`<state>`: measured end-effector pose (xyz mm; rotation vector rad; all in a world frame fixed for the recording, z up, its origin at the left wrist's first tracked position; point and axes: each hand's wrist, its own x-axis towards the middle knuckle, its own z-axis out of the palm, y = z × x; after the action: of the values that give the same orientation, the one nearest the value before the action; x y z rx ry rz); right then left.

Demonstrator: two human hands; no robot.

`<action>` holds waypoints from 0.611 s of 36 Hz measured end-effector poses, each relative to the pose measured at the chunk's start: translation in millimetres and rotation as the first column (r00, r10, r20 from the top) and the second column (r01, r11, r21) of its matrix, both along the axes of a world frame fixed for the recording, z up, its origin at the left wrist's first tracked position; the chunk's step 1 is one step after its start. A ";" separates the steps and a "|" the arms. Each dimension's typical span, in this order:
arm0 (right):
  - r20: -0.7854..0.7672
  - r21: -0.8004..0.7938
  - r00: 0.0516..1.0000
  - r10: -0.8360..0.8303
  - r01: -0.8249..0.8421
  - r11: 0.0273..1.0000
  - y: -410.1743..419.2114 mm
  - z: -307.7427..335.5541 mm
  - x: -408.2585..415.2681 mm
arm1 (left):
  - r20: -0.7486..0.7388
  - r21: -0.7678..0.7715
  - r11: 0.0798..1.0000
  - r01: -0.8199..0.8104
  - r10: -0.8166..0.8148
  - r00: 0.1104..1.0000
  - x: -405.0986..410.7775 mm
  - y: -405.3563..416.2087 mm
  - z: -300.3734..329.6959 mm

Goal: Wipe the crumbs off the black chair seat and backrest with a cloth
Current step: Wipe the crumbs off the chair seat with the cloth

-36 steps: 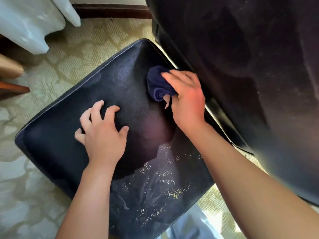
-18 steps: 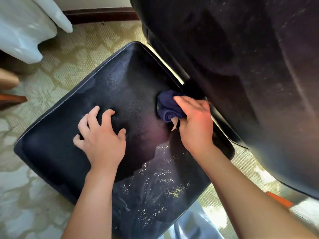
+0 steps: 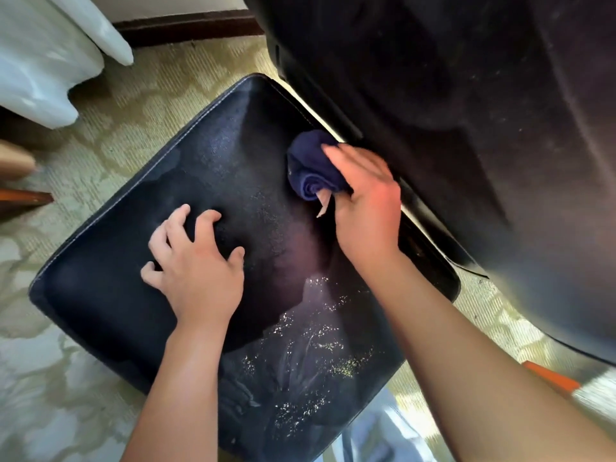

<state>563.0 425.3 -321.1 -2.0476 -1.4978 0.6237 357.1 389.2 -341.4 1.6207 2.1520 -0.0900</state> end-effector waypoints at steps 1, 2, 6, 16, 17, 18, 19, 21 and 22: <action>-0.010 0.002 1.000 -0.004 0.004 1.000 1.9 -1.1 -4.5 | 0.004 -0.001 1.000 -0.002 0.002 1.000 -0.3 0.7 -0.1; -0.015 0.010 1.000 -0.006 0.006 1.000 2.9 -2.1 -7.4 | 0.006 -0.003 1.000 -0.002 0.002 1.000 -0.7 1.0 0.1; 0.024 0.022 1.000 -0.019 0.018 1.000 11.5 -4.2 -5.3 | 0.013 -0.003 1.000 -0.001 0.001 1.000 -1.9 1.2 0.5; 0.103 -0.138 0.980 0.170 -0.155 0.978 -36.8 6.9 0.5 | 0.018 -0.015 1.000 0.007 -0.007 1.000 -3.2 0.1 1.5; 0.077 -0.145 0.975 0.210 -0.198 0.970 -46.6 10.1 0.9 | 0.020 -0.013 1.000 0.008 -0.008 1.000 -3.0 0.3 1.7; 0.049 -0.149 0.967 0.251 -0.242 0.959 -56.4 13.4 1.4 | 0.022 -0.010 1.000 0.009 -0.009 1.000 -2.7 0.2 2.2; 0.019 -0.154 0.957 0.290 -0.284 0.946 -65.8 16.2 2.0 | 0.024 -0.008 1.000 0.009 -0.009 1.000 -2.6 -0.4 2.5; -0.032 -0.165 0.936 0.350 -0.351 0.922 -80.0 19.0 3.2 | 0.026 -0.009 1.000 0.004 -0.004 1.000 -2.7 -1.5 2.7; -0.049 -0.165 0.931 0.363 -0.366 0.916 -84.2 19.5 5.6 | 0.031 -0.009 1.000 -0.001 0.001 1.000 -1.3 -2.0 3.0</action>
<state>568.6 341.1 -301.7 -1.8873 -1.8940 0.9417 355.8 387.3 -338.5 1.6053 2.1265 -0.0738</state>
